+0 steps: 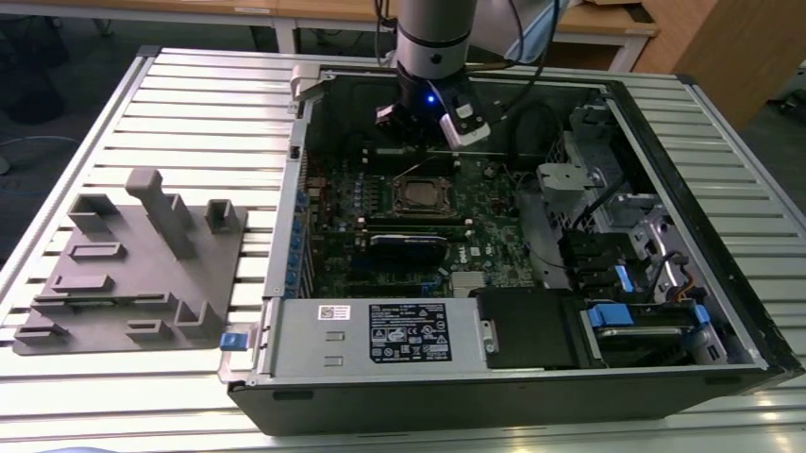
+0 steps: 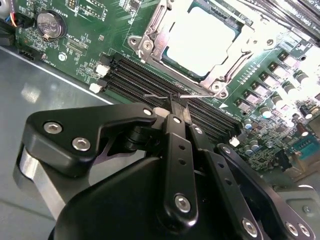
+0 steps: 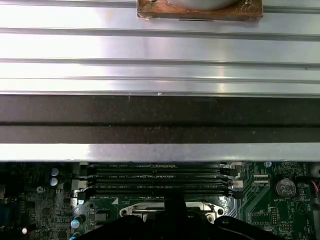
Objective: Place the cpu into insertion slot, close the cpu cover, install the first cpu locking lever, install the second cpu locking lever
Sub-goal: 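Install the first cpu locking lever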
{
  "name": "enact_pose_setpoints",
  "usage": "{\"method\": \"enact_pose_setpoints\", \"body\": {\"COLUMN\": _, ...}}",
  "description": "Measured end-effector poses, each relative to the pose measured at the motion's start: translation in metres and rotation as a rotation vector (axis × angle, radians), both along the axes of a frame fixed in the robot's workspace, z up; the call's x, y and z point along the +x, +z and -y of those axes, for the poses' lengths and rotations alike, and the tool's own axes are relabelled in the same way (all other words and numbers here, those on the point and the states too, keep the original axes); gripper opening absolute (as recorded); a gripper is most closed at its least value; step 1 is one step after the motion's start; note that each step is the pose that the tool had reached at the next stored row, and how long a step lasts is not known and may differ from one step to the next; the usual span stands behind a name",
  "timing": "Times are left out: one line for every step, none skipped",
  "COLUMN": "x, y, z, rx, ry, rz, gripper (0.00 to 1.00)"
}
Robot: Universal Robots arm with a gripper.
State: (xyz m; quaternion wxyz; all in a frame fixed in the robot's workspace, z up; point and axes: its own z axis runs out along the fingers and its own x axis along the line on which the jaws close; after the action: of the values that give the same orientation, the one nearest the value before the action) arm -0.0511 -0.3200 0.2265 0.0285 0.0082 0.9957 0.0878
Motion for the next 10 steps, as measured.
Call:
{"method": "enact_pose_setpoints", "body": {"x": 0.0001, "y": -0.0028, "z": 0.0000, "rx": -0.0003, "ry": -0.003, "rz": 0.0000, "gripper": 0.11}}
{"method": "enact_pose_setpoints", "body": {"x": 0.0001, "y": -0.0039, "z": 0.0000, "rx": -0.0003, "ry": -0.004, "rz": 0.0001, "gripper": 0.11}}
{"method": "enact_pose_setpoints", "body": {"x": 0.0001, "y": -0.0047, "z": 0.0000, "rx": -0.0004, "ry": -0.004, "rz": 0.0001, "gripper": 0.11}}
{"method": "enact_pose_setpoints", "body": {"x": 0.0001, "y": -0.0054, "z": 0.0000, "rx": -0.0005, "ry": -0.005, "rz": 0.0000, "gripper": 0.11}}
{"method": "enact_pose_setpoints", "body": {"x": 0.0001, "y": -0.0062, "z": 0.0000, "rx": -0.0005, "ry": -0.005, "rz": 0.0000, "gripper": 0.11}}
{"method": "enact_pose_setpoints", "body": {"x": 0.0002, "y": -0.0070, "z": -0.0001, "rx": -0.0006, "ry": -0.005, "rz": 0.0000, "gripper": 0.11}}
{"method": "enact_pose_setpoints", "body": {"x": 0.0001, "y": -0.0075, "z": -0.0003, "rx": -0.0007, "ry": -0.006, "rz": -0.0001, "gripper": 0.11}}
{"method": "enact_pose_setpoints", "body": {"x": 0.0003, "y": -0.0079, "z": -0.0007, "rx": -0.0008, "ry": -0.006, "rz": -0.0001, "gripper": 0.11}}
{"method": "enact_pose_setpoints", "body": {"x": 0.0004, "y": -0.0082, "z": -0.0009, "rx": -0.0006, "ry": -0.005, "rz": 0.0000, "gripper": 0.11}}
{"method": "enact_pose_setpoints", "body": {"x": 0.0004, "y": -0.0082, "z": -0.0009, "rx": -0.0007, "ry": -0.005, "rz": -0.0001, "gripper": 0.11}}
